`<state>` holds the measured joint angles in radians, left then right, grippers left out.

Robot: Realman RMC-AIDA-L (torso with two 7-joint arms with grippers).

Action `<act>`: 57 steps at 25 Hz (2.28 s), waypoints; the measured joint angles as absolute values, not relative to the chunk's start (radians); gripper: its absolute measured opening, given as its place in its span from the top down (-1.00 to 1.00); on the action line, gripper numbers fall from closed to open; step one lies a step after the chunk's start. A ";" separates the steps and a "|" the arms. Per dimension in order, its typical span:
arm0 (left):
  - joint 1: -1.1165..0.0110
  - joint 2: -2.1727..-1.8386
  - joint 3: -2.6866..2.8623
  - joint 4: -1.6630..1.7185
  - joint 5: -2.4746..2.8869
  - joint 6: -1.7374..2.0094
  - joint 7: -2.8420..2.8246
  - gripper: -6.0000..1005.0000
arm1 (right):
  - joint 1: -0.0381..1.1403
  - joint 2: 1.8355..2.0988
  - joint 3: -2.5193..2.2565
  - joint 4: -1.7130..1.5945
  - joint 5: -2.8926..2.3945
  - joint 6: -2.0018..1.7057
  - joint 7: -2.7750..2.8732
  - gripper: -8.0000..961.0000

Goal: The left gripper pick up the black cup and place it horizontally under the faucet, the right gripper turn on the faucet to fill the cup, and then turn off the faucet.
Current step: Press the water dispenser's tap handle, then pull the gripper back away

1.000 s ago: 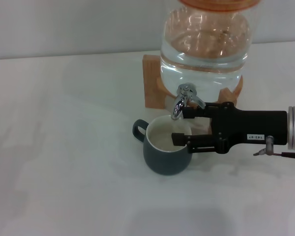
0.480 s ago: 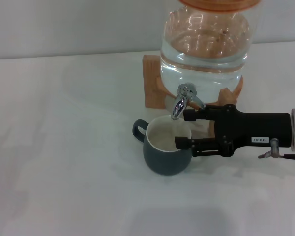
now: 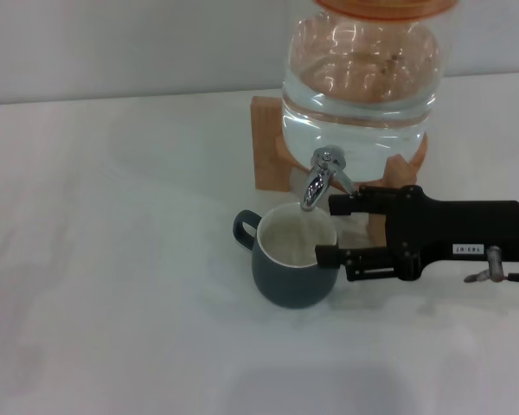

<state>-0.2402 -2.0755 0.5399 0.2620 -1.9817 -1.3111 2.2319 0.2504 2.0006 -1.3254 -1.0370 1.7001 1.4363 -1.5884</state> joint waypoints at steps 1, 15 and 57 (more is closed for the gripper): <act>-0.238 -2.075 0.540 0.263 -1.982 -1.312 2.232 -0.22 | 0.248 2.001 -1.325 -1.037 1.698 1.442 -1.590 -0.71; -0.236 -2.075 0.540 0.262 -1.981 -1.313 2.232 -0.21 | 0.232 2.007 -1.394 -1.076 1.750 1.500 -1.583 -0.71; -0.222 -2.077 0.540 0.262 -1.980 -1.322 2.232 -0.22 | 0.230 2.003 -1.339 -1.093 1.703 1.424 -1.565 -0.71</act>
<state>-0.2223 -2.0770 0.5397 0.2623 -1.9804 -1.3222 2.2319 0.2303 2.0033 -1.3390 -1.0934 1.7026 1.4235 -1.5654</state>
